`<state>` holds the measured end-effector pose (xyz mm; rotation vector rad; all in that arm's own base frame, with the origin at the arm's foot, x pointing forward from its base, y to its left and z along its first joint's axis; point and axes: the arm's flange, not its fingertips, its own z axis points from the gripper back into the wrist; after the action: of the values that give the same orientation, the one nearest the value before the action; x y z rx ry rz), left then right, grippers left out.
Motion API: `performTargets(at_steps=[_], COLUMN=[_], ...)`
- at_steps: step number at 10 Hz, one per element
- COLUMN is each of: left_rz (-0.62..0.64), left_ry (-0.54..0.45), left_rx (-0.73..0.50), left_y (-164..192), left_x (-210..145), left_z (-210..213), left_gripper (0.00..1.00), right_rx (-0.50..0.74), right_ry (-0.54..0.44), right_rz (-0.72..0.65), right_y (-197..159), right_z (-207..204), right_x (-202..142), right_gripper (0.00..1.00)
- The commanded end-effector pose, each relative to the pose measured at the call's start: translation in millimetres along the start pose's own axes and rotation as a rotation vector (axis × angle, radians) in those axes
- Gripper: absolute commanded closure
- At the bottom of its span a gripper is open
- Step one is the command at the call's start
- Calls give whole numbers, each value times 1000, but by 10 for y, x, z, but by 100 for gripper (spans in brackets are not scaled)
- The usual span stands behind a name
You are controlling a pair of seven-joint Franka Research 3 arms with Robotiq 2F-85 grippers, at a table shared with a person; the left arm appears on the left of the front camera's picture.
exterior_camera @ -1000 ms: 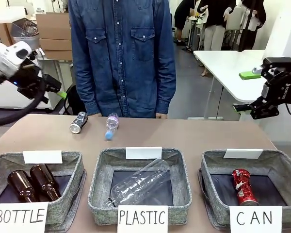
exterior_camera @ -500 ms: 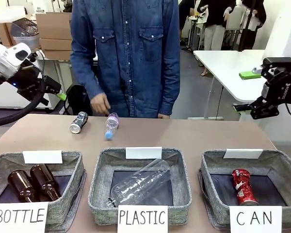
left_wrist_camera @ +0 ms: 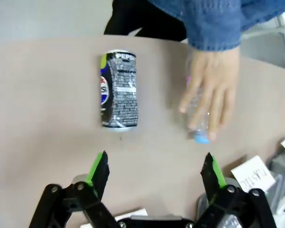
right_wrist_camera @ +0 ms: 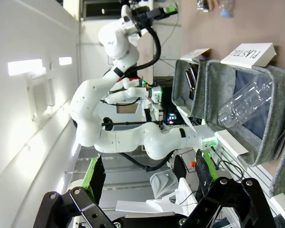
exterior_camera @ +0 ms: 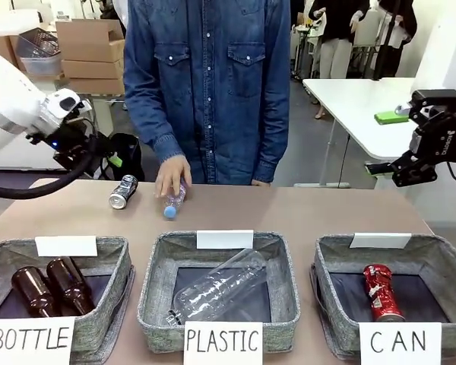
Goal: Sort the can waste into the basket.
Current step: Pick up the can waste from the table and place it in the right Fabric basket.
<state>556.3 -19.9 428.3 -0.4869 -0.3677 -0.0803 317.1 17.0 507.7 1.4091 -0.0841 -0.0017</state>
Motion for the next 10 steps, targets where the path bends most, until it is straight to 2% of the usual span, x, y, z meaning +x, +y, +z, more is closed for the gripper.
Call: performTargets(at_steps=[1, 3, 4, 5, 7, 8, 10], left_rz=[28, 62, 62, 77, 123, 95, 112], left_ry=[-56, -76, -105, -140, -175, -133, -141], left_rx=[-100, -201, -318, -339, -340, -313, -333], left_y=[393, 794, 942, 994, 974, 1057, 1048], left_x=[-301, -652, -823, -920, -876, -969, -966], left_z=[774, 1174, 1320, 1368, 1318, 1498, 1436], left_gripper=[0, 0, 0, 0, 0, 0, 0], right_rx=[-1, -1, -1, -1, -1, -1, -1], right_ry=[7, 7, 7, 7, 7, 7, 7], right_rz=[-3, -3, -3, -3, -3, -3, -3], right_y=[35, 35, 35, 35, 35, 35, 35], right_z=[12, 12, 12, 12, 12, 12, 12], right_x=[-5, -5, -5, -5, -5, -5, -5], right_gripper=[0, 0, 0, 0, 0, 0, 0])
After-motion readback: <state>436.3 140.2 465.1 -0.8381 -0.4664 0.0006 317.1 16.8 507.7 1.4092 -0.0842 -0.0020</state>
